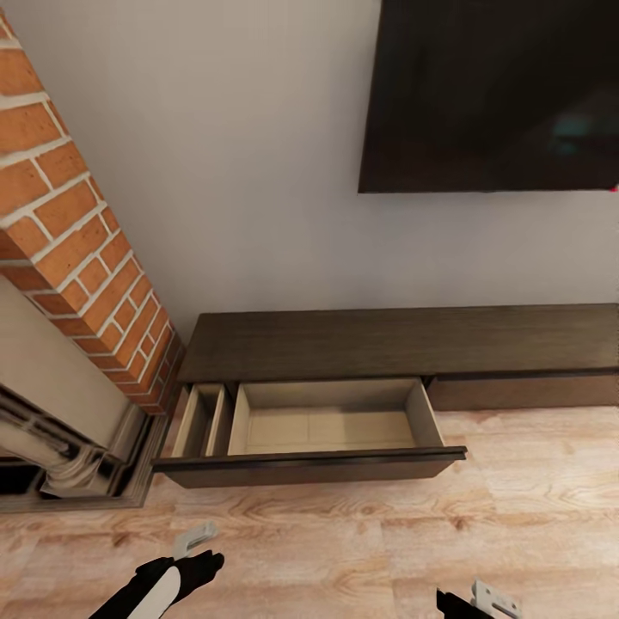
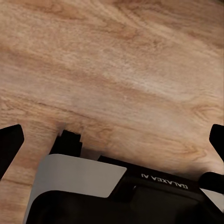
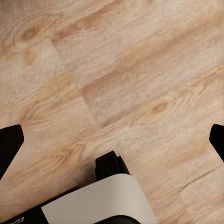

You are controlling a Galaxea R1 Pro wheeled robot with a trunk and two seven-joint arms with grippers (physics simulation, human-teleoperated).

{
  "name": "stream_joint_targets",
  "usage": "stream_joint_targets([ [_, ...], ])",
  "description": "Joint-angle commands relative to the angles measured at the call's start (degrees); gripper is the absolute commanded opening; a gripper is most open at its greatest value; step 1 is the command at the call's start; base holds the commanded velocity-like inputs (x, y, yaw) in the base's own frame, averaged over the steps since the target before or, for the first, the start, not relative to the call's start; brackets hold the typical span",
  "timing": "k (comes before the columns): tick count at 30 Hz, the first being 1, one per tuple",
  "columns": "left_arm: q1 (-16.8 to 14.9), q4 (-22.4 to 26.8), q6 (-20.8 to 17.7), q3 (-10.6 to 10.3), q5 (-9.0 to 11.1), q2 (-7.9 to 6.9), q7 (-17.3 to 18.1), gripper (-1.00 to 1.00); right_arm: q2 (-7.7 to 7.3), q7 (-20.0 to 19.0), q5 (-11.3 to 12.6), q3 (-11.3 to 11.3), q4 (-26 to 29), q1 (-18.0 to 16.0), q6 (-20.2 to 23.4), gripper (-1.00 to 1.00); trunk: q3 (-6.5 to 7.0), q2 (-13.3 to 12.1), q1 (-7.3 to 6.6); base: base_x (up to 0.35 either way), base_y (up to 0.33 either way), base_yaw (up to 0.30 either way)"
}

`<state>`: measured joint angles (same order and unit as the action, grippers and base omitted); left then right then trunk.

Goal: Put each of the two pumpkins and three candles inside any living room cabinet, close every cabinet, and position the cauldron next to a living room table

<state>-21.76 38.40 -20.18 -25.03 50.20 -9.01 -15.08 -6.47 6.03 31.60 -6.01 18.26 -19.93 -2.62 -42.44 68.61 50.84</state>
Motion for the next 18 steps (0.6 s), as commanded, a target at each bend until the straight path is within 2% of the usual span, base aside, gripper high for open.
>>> stream_joint_targets([
  [1,0.0,0.1,0.0,-0.4,0.6,-0.07,-0.6,1.0,-0.04,0.3,0.6,-0.5,0.0,0.0,-0.2,1.0,0.06,0.0,-0.02,-0.167,0.0,0.0],
  [6,0.0,0.2,0.0,-0.4,0.6,-0.03,-0.6,1.0,0.04,0.3,0.5,-0.5,0.0,0.0,-0.3,1.0,0.53,0.0,-0.02,-0.123,0.0,0.0],
  [18,0.0,0.1,0.0,-0.4,0.5,-0.01,-0.6,1.0,0.11,0.4,0.5,-0.5,0.0,0.0,-0.3,1.0,1.68,0.0,-0.02,-0.01,0.0,0.003],
])
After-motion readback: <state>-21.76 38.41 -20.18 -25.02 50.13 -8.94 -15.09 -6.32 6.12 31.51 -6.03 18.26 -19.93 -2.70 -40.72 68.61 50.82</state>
